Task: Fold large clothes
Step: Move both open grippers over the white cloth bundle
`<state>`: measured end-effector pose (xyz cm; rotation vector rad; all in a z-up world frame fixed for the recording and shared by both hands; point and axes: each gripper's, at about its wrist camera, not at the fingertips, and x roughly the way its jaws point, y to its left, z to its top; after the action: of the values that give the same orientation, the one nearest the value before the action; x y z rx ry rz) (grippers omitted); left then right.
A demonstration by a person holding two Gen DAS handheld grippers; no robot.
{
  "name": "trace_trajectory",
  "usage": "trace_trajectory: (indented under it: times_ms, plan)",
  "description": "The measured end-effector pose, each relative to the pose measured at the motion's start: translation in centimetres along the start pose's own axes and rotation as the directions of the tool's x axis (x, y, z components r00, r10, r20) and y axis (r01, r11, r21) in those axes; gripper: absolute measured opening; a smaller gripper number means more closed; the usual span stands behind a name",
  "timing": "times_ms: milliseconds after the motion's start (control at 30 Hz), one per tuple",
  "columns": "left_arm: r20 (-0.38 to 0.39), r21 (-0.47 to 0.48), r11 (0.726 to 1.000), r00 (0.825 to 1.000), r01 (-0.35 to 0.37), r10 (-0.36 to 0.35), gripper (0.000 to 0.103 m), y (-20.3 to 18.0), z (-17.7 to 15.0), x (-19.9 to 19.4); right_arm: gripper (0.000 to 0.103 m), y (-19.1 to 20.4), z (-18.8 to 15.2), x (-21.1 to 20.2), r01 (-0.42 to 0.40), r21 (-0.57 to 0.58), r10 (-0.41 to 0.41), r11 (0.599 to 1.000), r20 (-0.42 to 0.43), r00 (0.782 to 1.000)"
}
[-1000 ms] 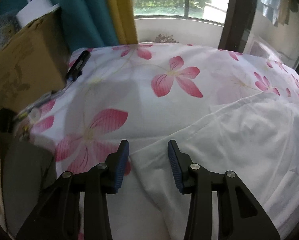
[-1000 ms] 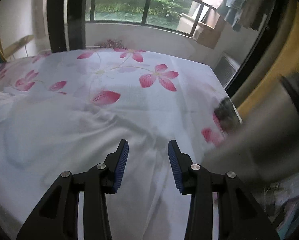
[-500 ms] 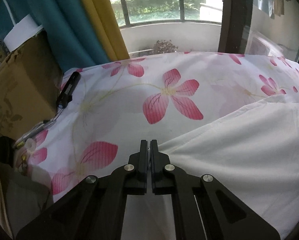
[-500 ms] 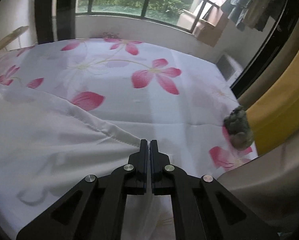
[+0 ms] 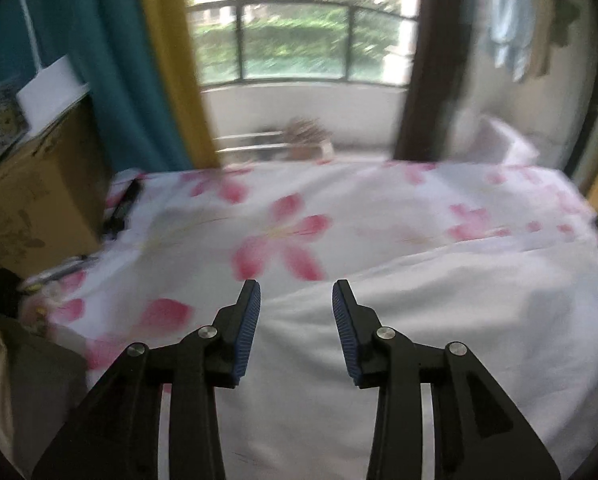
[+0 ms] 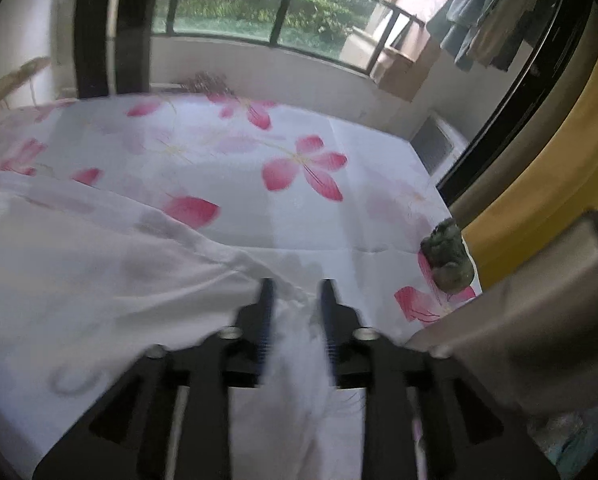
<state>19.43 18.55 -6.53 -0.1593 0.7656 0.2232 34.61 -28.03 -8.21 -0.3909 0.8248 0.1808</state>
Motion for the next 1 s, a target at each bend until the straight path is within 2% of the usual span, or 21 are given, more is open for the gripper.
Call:
trace_trajectory:
  times_ms: [33, 67, 233, 400, 467, 567, 633, 767, 833, 1000]
  plan:
    - [0.009, -0.002, 0.999, 0.999, 0.039, -0.039, 0.04, -1.1, -0.3, -0.5, 0.045, 0.4, 0.0, -1.0, -0.018, 0.007, 0.018, 1.0, 0.02, 1.0]
    - [0.013, 0.001, 0.997, 0.997, 0.072, -0.072, 0.04, -2.2, -0.6, -0.9, 0.046, 1.0, 0.0, -2.0, -0.036, 0.009, 0.035, 0.999, 0.036, 0.999]
    - [-0.012, 0.047, 0.97, 0.971, 0.239, -0.239, 0.04, -8.1, -3.1, -1.7, 0.047, 5.3, -0.1, -4.9, -0.169, -0.025, 0.171, 0.985, 0.091, 0.981]
    - [-0.079, 0.057, 0.949, 0.949, 0.311, -0.307, 0.04, -11.4, -5.9, -1.2, 0.048, 10.6, -0.8, -6.2, -0.308, -0.058, 0.312, 0.95, 0.095, 0.945]
    - [-0.111, 0.054, 0.946, 0.943, 0.321, -0.313, 0.04, -12.3, -7.2, -0.9, 0.05, 12.6, -1.2, -6.4, -0.336, -0.073, 0.342, 0.939, 0.087, 0.936]
    - [-0.159, 0.047, 0.95, 0.941, 0.308, -0.297, 0.04, -12.8, -8.9, -0.6, 0.061, 14.6, -2.3, -6.4, -0.355, -0.095, 0.362, 0.93, 0.064, 0.93]
    - [-0.155, 0.056, 0.952, 0.944, 0.302, -0.291, 0.04, -12.9, -9.7, -0.7, 0.067, 15.6, -3.2, -6.4, -0.329, -0.119, 0.336, 0.937, 0.046, 0.941]
    - [-0.147, 0.101, 0.958, 0.957, 0.268, -0.252, 0.04, -13.2, -10.2, -1.4, 0.073, 16.8, -5.3, -6.2, -0.257, -0.183, 0.267, 0.949, 0.034, 0.963]
    - [-0.151, 0.108, 0.961, 0.96, 0.254, -0.237, 0.04, -13.4, -10.3, -1.5, 0.075, 16.8, -6.1, -6.5, -0.23, -0.198, 0.245, 0.953, 0.057, 0.968]
    - [-0.139, 0.112, 0.964, 0.965, 0.24, -0.224, 0.04, -13.5, -10.0, -2.6, 0.077, 15.2, -7.1, -8.2, -0.231, -0.143, 0.244, 0.962, 0.077, 0.967]
